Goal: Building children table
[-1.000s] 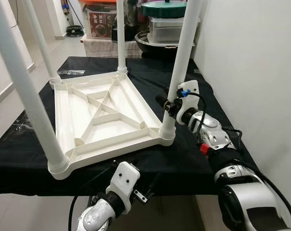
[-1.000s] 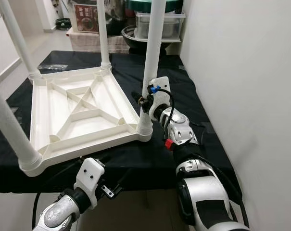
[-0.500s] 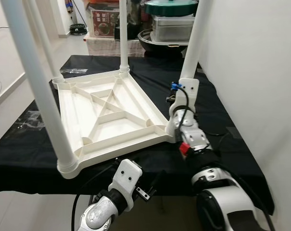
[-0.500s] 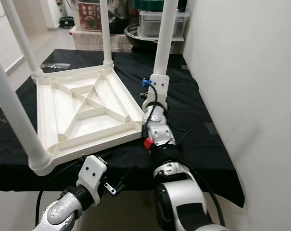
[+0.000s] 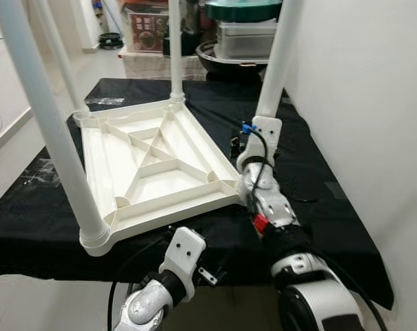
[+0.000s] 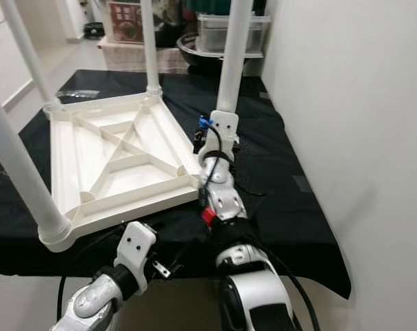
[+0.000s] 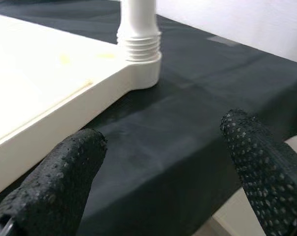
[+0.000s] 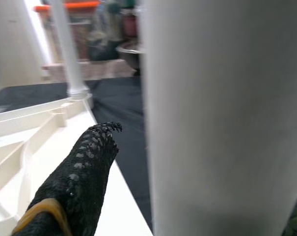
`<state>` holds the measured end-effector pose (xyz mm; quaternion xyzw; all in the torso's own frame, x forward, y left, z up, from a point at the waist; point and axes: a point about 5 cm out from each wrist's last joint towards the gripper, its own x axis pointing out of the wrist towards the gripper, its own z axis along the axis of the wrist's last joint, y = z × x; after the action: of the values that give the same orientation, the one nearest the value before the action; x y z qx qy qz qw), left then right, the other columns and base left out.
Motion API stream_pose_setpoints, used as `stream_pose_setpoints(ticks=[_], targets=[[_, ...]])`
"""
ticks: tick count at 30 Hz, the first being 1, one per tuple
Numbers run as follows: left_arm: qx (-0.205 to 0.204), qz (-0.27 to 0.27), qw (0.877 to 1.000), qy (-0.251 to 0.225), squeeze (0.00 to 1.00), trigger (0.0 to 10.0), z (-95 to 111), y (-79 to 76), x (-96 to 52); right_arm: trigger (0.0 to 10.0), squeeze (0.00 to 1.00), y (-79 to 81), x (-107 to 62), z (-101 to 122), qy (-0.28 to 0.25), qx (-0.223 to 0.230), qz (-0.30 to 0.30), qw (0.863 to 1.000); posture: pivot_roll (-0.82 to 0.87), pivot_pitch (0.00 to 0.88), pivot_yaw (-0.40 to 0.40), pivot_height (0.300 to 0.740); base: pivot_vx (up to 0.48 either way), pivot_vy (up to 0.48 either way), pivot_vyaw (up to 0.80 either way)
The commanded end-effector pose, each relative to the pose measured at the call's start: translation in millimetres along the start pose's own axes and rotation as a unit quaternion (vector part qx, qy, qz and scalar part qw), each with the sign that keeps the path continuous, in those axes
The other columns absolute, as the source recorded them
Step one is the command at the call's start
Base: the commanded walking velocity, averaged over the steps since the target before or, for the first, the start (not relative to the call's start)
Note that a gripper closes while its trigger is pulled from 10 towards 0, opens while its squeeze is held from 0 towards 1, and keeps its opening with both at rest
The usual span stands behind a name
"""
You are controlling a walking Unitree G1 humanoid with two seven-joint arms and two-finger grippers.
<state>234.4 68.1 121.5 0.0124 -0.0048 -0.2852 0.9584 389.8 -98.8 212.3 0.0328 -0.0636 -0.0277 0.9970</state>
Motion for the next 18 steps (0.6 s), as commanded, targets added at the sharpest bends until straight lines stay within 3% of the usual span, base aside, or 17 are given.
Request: stream_pose_setpoints(ticks=[1,3,4,6,8,9,11,16,18], targets=[[-0.020,-0.002,1.000,0.007,0.00,10.0,-4,1.0,-0.4,10.0,0.00,-5.4,-1.6,-2,-0.006,0.029,0.060,0.998,0.08,0.047,-0.044,0.740,0.000,0.000,0.00],[-0.020,-0.002,1.000,0.007,0.00,10.0,-4,1.0,-0.4,10.0,0.00,-5.4,-1.6,-2,-0.006,0.029,0.060,0.998,0.08,0.047,-0.044,0.740,0.000,0.000,0.00],[-0.026,-0.006,1.000,0.001,0.00,10.0,-3,1.4,-2.6,10.0,0.00,-7.8,-2.6,-2,-0.013,0.045,0.135,0.990,0.08,0.051,-0.047,0.740,0.000,0.000,0.00],[-0.026,-0.006,1.000,0.001,0.00,10.0,-3,1.4,-2.6,10.0,0.00,-7.8,-2.6,-2,-0.013,0.045,0.135,0.990,0.08,0.051,-0.047,0.740,0.000,0.000,0.00],[-0.030,-0.004,1.000,-0.002,0.00,10.0,-1,2.3,-3.8,10.0,0.00,-18.1,-1.8,4,-0.029,0.028,0.229,0.973,0.08,0.055,-0.045,0.740,0.000,0.000,0.00],[-0.030,-0.004,1.000,-0.002,0.00,10.0,-1,2.3,-3.8,10.0,0.00,-18.1,-1.8,4,-0.029,0.028,0.229,0.973,0.08,0.055,-0.045,0.740,0.000,0.000,0.00],[-0.029,-0.004,1.000,-0.002,0.00,10.0,-1,2.1,-3.9,10.0,0.00,-22.9,-0.4,7,-0.019,0.030,0.295,0.955,0.07,0.058,-0.047,0.740,0.000,0.000,0.00],[-0.030,-0.004,1.000,-0.002,0.00,10.0,-1,2.4,-3.7,10.0,0.00,-25.4,2.0,8,-0.007,0.028,0.323,0.946,0.07,0.060,-0.048,0.740,0.000,0.000,0.00],[-0.031,-0.001,0.999,-0.006,0.00,10.0,0,3.1,-2.7,10.0,0.00,-28.1,6.7,10,0.012,0.010,0.362,0.932,0.08,0.062,-0.053,0.740,0.000,0.000,0.00]])
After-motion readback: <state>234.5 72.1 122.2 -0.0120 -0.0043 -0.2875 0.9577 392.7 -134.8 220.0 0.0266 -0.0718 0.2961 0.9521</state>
